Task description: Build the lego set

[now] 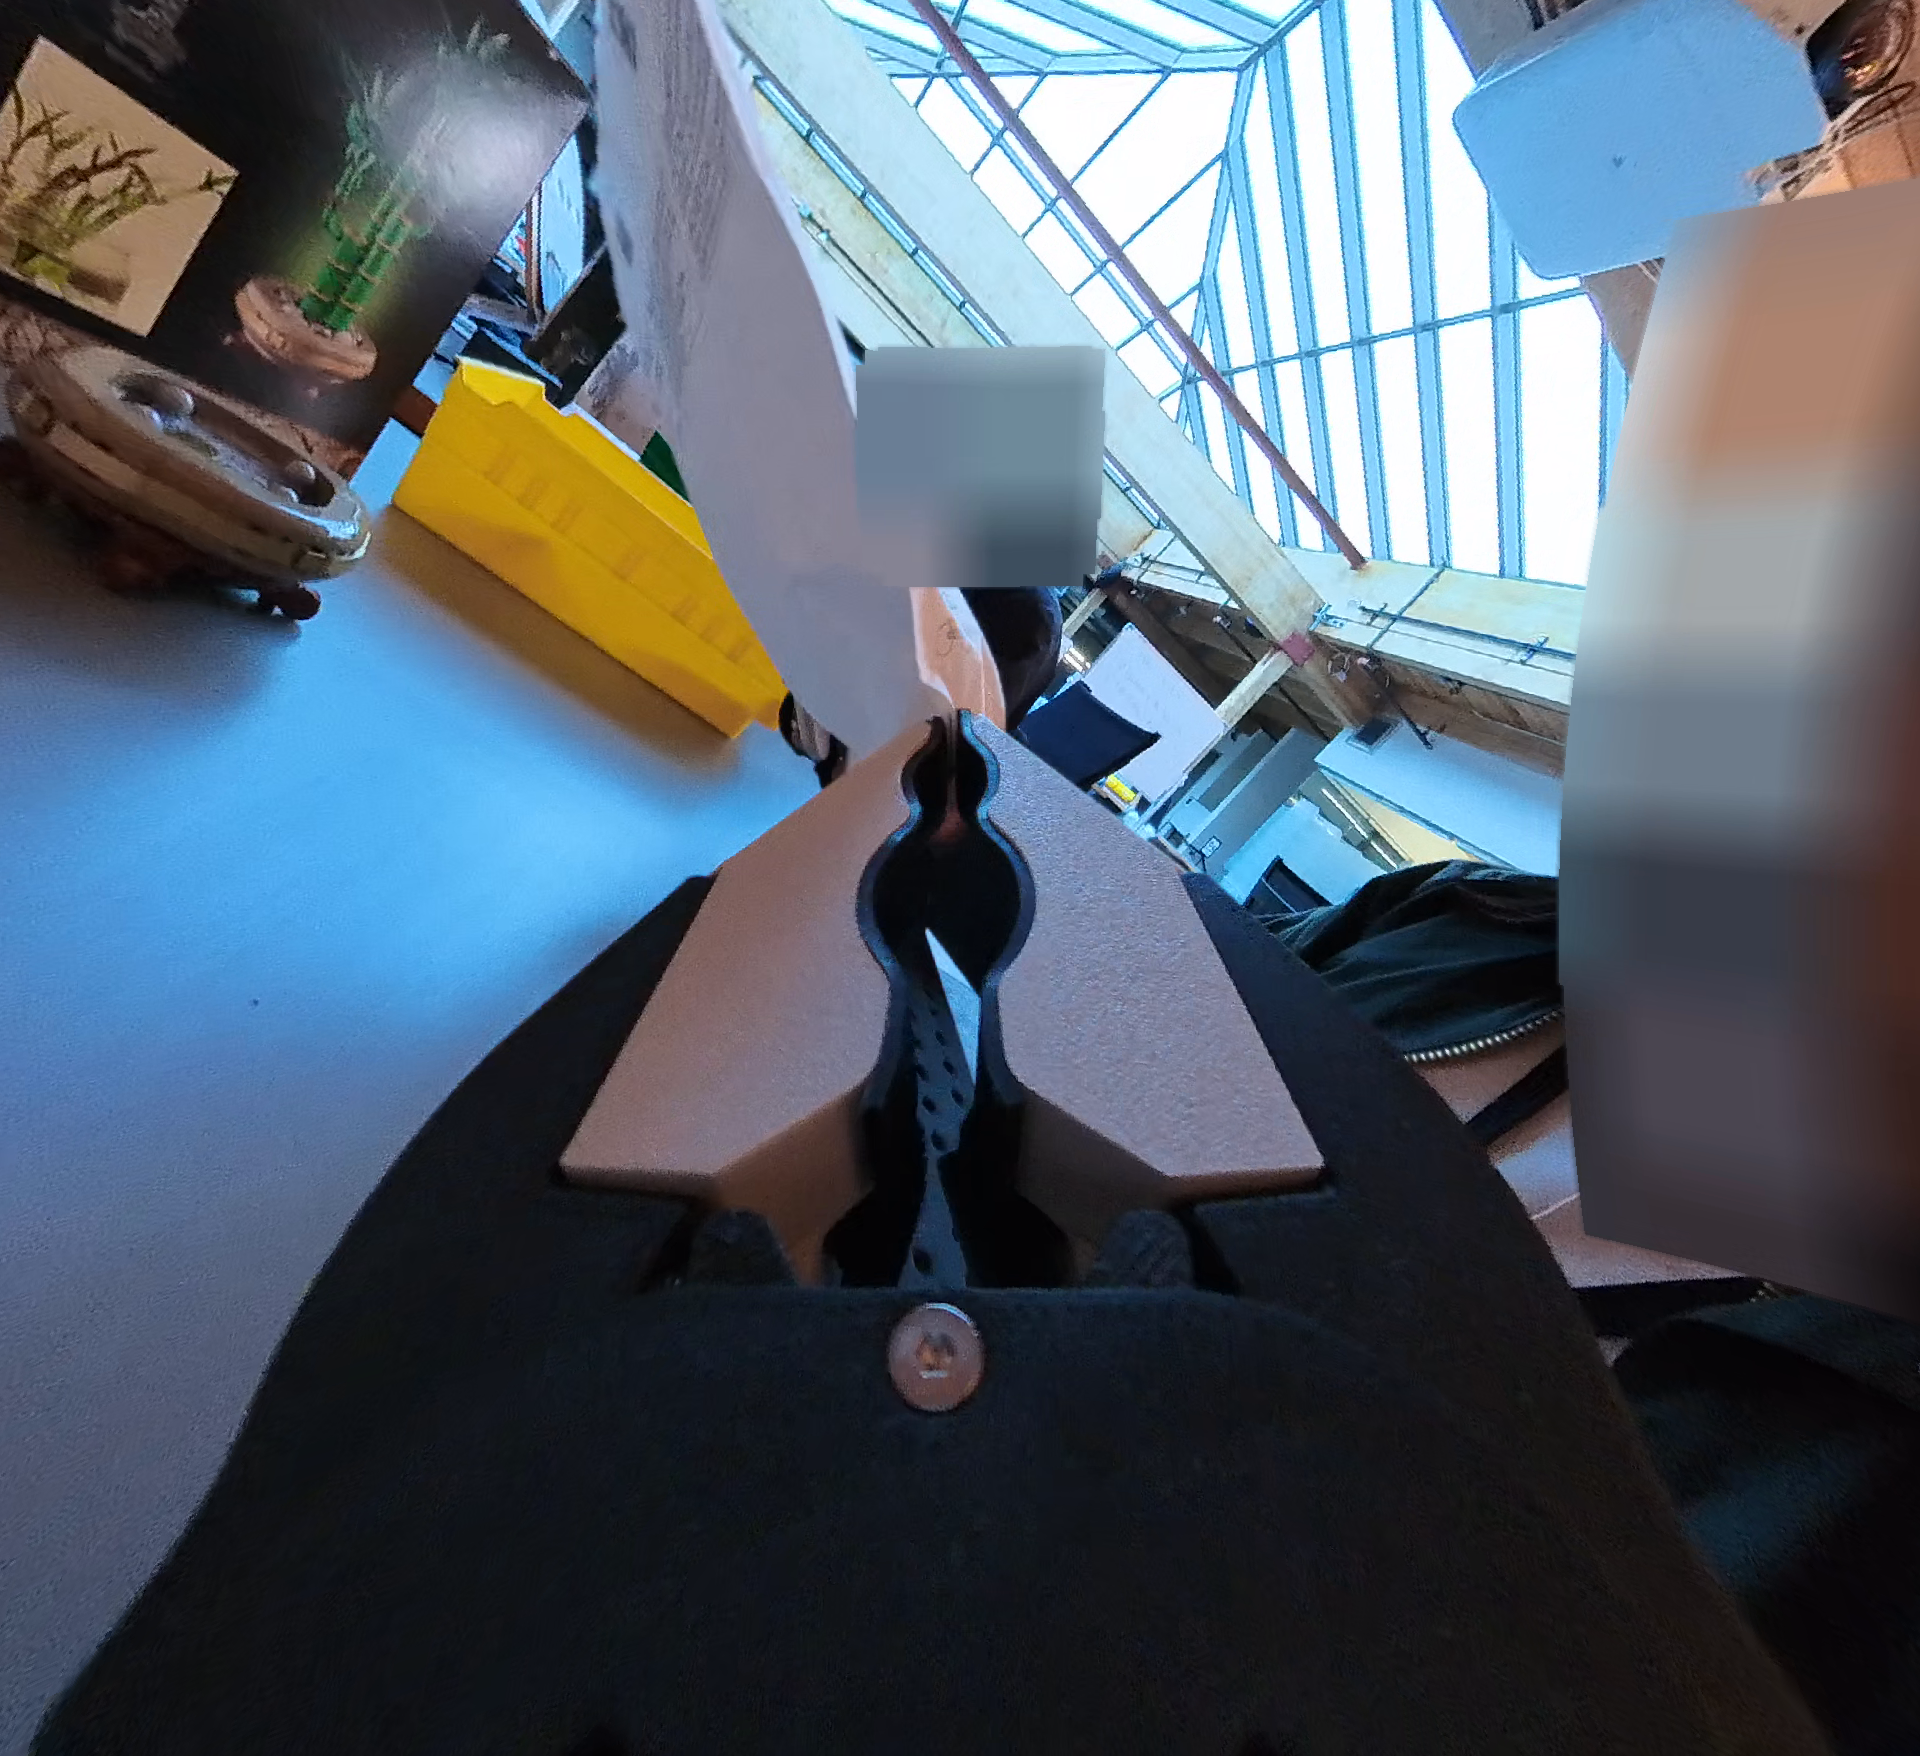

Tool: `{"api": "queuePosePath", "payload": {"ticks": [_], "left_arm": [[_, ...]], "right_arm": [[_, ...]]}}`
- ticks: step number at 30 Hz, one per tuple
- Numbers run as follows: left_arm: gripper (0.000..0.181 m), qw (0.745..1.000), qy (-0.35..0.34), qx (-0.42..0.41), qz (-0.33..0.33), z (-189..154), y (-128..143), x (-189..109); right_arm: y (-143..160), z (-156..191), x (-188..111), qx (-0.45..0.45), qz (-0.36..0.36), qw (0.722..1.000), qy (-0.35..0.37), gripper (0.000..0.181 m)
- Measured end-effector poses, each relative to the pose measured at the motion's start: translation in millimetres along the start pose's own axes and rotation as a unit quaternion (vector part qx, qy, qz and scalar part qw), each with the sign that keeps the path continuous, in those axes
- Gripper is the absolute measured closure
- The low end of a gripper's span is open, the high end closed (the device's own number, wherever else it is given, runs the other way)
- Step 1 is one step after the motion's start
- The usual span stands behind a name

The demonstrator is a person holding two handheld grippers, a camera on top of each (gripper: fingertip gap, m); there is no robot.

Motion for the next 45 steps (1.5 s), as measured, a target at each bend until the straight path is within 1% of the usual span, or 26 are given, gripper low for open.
{"api": "queuePosePath", "payload": {"ticks": [2,6,7,8,10,13,17,19,22,28,31,33,34,35,36,37,40,42,45], "left_arm": [[0.181,1.000,-0.002,0.008,-0.001,-1,0,0],[0.181,1.000,0.000,0.018,-0.003,-2,0,1],[0.181,1.000,-0.001,0.017,-0.002,-2,0,1],[0.181,1.000,-0.003,0.016,0.001,-1,0,1],[0.181,1.000,-0.006,0.011,0.008,0,1,1],[0.181,0.999,-0.025,0.008,0.041,3,5,2],[0.181,0.995,-0.031,0.015,0.091,2,10,6],[0.181,0.994,-0.029,0.008,0.108,2,13,8],[0.181,0.993,-0.031,-0.007,0.117,5,15,7],[0.181,0.990,-0.041,0.017,0.134,1,14,7],[0.181,0.986,-0.053,0.028,0.156,3,18,8],[0.181,0.986,-0.054,0.040,0.155,4,20,11],[0.170,0.986,-0.065,0.047,0.147,5,19,11],[0.149,0.986,-0.083,0.056,0.136,7,18,12],[0.138,0.985,-0.095,0.070,0.130,7,17,13],[0.136,0.983,-0.096,0.085,0.128,6,17,14],[0.138,0.975,-0.121,0.127,0.139,6,19,18],[0.147,0.969,-0.135,0.159,0.134,5,18,18],[0.166,0.965,-0.129,0.194,0.121,-3,14,14]], "right_arm": [[5,-5,2,0.024,0.003,1.000,-0.007,0.137],[15,-11,8,0.034,0.022,0.999,-0.005,0.141],[17,-11,9,0.029,0.032,0.999,-0.004,0.150],[19,-10,10,0.023,0.041,0.999,-0.009,0.168],[18,-7,8,0.029,0.038,0.999,-0.026,0.181],[14,-5,1,0.051,0.041,0.997,-0.042,0.181],[13,-1,-10,0.026,0.088,0.996,-0.018,0.181],[13,-1,-14,0.035,0.095,0.995,-0.013,0.181],[13,-3,-16,0.042,0.110,0.993,0.000,0.181],[13,-1,-16,0.023,0.132,0.991,0.014,0.181],[13,0,-17,-0.009,0.141,0.989,0.037,0.181],[15,6,-18,-0.088,0.151,0.984,0.037,0.181],[16,10,-19,-0.122,0.147,0.981,0.029,0.181],[17,14,-20,-0.141,0.143,0.979,0.025,0.181],[17,15,-22,-0.148,0.144,0.978,0.028,0.181],[19,15,-22,-0.152,0.149,0.976,0.034,0.181],[26,14,-22,-0.171,0.168,0.970,0.033,0.181],[32,12,-20,-0.197,0.187,0.961,0.050,0.181],[39,8,-16,-0.242,0.219,0.942,0.078,0.181]]}}
Point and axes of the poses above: each gripper's, where its closed fingertips meet, x out along the fingers, y out of its underside, z = x × y across the jaws, the point moved 9 cm from there along -x, back along the fingers, and after that the axes turned 3 degrees about x, right-handed, at the moved point
